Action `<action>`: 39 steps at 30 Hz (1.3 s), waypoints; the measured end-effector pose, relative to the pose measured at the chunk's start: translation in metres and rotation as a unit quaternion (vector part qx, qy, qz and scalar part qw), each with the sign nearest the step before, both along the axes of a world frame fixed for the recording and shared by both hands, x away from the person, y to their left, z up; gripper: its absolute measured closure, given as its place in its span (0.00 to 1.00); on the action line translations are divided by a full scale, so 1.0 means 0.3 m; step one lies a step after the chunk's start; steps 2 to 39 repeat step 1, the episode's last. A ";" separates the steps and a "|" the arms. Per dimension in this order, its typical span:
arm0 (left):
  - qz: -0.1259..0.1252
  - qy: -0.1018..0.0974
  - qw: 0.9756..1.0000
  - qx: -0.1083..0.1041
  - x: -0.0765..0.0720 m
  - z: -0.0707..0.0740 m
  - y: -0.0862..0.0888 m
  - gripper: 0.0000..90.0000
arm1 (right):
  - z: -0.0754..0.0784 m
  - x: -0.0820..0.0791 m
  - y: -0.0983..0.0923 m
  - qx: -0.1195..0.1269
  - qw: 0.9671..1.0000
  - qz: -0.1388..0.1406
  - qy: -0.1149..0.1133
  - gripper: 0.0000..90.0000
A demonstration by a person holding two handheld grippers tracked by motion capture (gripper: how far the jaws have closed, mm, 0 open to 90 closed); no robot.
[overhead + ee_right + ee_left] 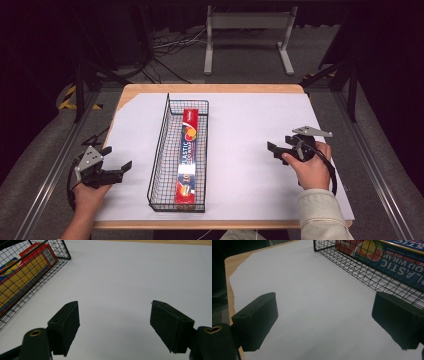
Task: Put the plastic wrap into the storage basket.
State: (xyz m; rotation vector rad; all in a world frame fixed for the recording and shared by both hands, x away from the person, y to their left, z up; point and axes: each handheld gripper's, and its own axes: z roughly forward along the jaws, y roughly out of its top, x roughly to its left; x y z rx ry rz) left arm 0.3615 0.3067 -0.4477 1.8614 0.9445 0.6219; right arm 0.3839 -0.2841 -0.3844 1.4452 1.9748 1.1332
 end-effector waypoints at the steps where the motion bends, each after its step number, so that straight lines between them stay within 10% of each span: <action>1: 0.000 0.000 1.000 0.000 0.000 0.000 0.000 0.08 | -0.002 -0.002 -0.003 0.000 1.000 -0.001 0.001 0.27; 39: 0.000 0.000 1.000 0.000 0.000 0.000 0.000 0.08 | -0.002 -0.002 -0.003 0.000 1.000 -0.001 0.001 0.27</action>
